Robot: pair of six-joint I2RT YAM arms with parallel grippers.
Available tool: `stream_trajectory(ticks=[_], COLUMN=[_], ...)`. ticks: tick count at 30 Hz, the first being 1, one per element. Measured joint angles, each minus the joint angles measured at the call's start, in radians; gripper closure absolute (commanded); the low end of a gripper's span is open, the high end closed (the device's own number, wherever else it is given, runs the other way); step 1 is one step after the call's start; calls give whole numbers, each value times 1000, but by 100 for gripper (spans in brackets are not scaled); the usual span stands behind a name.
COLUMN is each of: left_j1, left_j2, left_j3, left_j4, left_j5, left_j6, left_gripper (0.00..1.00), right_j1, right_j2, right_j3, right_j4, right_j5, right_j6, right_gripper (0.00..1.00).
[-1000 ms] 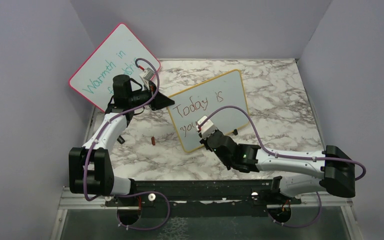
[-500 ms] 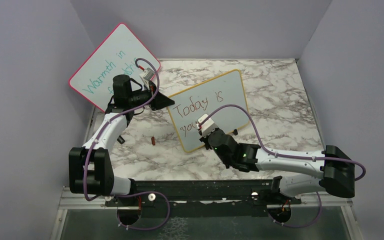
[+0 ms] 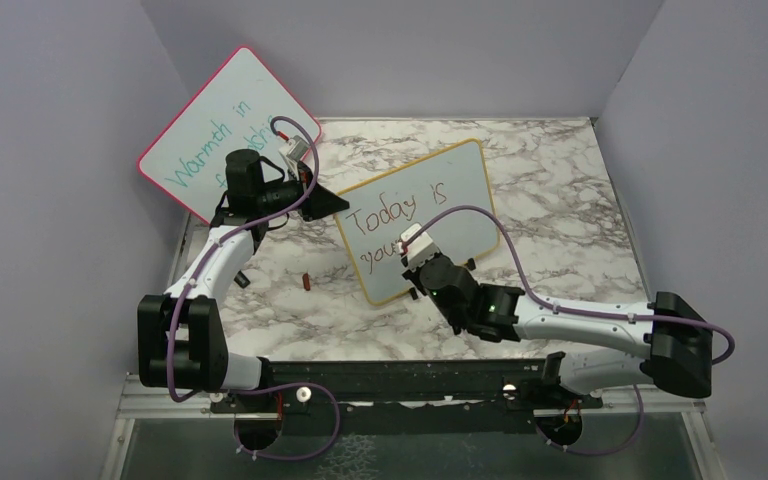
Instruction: Write a sentence on the whiteboard
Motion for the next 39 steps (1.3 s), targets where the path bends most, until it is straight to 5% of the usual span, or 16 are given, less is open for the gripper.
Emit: stream_trajectory(ticks=[39], left_j1=[0], left_j2=[0], left_j3=[0], left_j4=[0], left_j5=[1], left_j6=[0], left_gripper=[100], right_j1=[-119], right_j2=[-141], right_j3=[-86], right_j4=[-58], right_j5=[-7], right_j6=[27], right_gripper=[100])
